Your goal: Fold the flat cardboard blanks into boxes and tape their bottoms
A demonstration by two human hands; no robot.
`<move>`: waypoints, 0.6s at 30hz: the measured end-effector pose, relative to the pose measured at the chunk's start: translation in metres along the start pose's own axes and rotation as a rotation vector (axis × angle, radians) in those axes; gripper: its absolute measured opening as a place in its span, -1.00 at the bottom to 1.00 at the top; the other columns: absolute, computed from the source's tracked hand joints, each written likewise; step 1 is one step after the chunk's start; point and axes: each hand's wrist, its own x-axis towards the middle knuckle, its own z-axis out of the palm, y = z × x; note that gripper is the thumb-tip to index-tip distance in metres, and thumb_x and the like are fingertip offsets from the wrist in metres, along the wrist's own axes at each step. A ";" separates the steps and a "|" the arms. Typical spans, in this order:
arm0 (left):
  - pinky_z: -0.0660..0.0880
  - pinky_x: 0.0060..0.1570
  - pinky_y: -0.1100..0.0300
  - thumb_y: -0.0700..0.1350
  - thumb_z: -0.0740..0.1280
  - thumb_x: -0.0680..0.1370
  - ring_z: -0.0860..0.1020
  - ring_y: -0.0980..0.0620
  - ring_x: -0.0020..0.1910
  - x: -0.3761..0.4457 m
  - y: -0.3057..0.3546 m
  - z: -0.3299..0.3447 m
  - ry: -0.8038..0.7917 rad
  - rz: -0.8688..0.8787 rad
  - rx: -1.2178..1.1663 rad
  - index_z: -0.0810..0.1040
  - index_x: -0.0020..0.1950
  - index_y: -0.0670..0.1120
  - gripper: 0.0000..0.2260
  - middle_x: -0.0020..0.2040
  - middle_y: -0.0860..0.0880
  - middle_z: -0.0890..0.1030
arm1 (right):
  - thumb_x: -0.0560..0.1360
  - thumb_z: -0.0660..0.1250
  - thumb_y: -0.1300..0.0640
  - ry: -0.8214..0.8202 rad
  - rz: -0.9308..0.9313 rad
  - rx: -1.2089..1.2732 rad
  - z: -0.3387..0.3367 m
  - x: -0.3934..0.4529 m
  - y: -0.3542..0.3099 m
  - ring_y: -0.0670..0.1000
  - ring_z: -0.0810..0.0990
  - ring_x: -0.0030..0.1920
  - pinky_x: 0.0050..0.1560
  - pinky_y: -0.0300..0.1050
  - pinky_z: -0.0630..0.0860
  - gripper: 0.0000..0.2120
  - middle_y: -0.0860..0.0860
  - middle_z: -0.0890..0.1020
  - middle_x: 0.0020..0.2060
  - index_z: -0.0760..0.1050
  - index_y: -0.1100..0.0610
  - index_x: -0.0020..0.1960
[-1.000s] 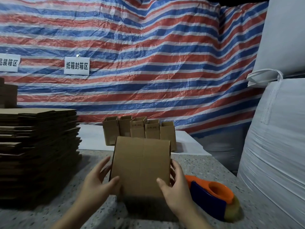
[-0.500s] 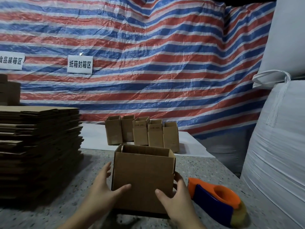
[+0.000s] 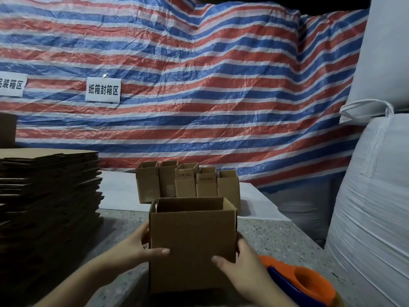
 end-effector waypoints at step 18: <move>0.47 0.30 -0.08 0.31 0.53 0.15 0.41 0.04 0.30 0.154 -0.005 0.131 0.653 0.170 0.173 0.13 0.51 0.13 0.02 0.32 0.06 0.41 | 0.58 0.19 -0.30 0.187 0.181 0.207 -0.017 0.107 -0.004 0.10 0.43 0.39 0.31 0.05 0.39 -0.28 0.04 0.44 0.42 0.16 0.06 0.59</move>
